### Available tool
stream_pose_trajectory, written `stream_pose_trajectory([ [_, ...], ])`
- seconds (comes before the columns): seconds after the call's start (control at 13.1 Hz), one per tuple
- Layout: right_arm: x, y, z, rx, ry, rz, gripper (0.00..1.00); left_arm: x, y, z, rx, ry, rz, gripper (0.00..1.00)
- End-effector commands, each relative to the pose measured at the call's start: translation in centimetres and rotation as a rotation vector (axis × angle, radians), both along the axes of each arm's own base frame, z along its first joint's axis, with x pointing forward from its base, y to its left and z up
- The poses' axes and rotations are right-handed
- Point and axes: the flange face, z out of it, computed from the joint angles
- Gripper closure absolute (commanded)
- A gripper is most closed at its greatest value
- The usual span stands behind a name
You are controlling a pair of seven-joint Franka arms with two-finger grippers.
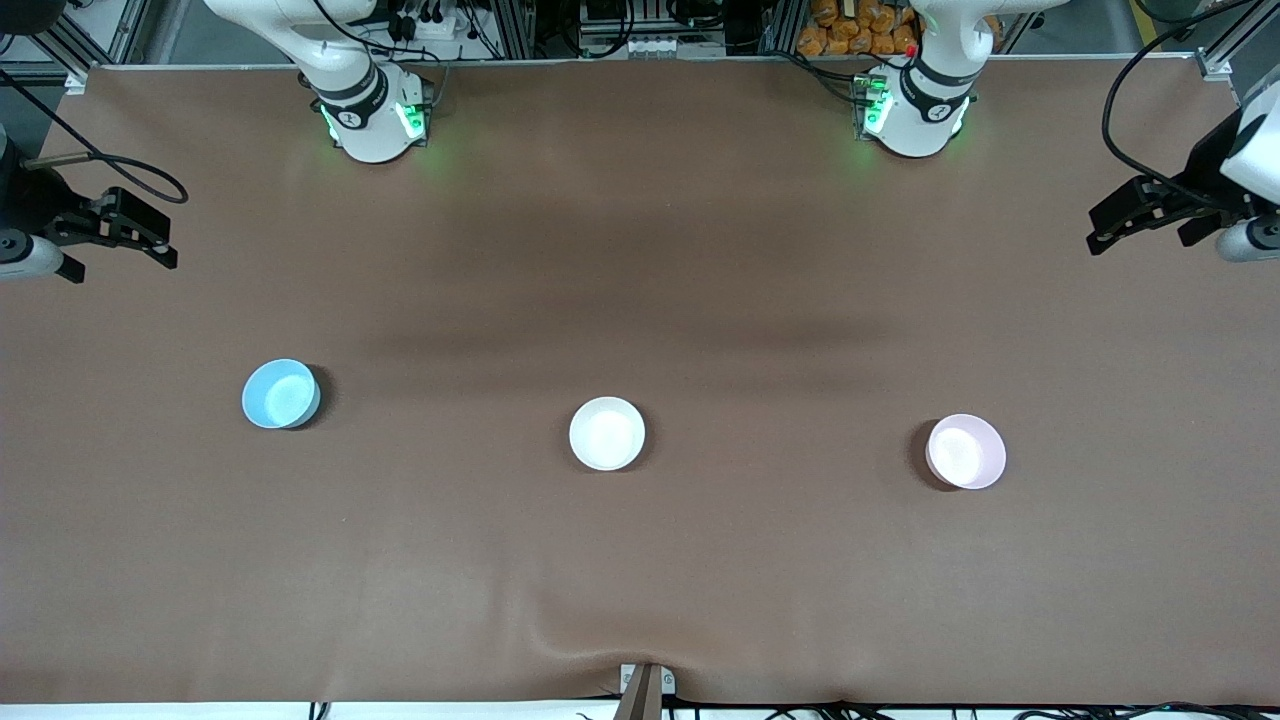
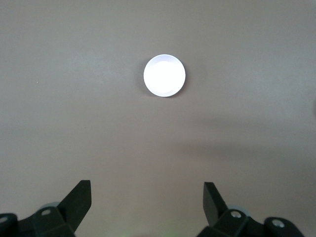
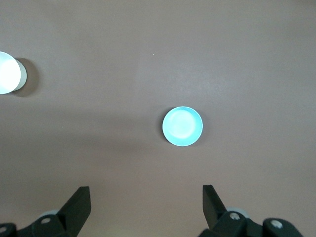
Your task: Stack pink and blue bowls on white bowl
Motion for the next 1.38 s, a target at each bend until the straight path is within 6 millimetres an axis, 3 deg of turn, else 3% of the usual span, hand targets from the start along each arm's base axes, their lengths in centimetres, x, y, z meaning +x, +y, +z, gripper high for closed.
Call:
stream_pose_trajectory([
  [0.0,-0.5,0.0,0.7,0.018,-0.003,-0.008,0.00,0.0,0.0,0.4,0.010,0.000,-0.022,0.00],
  [0.61,-0.5,0.1,0.8,0.017,-0.005,-0.007,0.00,0.7,-0.1,-0.5,-0.002,0.016,-0.027,0.00],
  [0.84,-0.5,0.1,0.8,0.017,-0.005,-0.007,0.00,0.9,-0.3,-2.0,-0.002,0.042,-0.032,0.00],
  [1.3,-0.5,0.0,0.7,0.017,-0.004,-0.008,0.00,1.4,-0.7,-3.1,-0.007,0.021,-0.038,0.00],
])
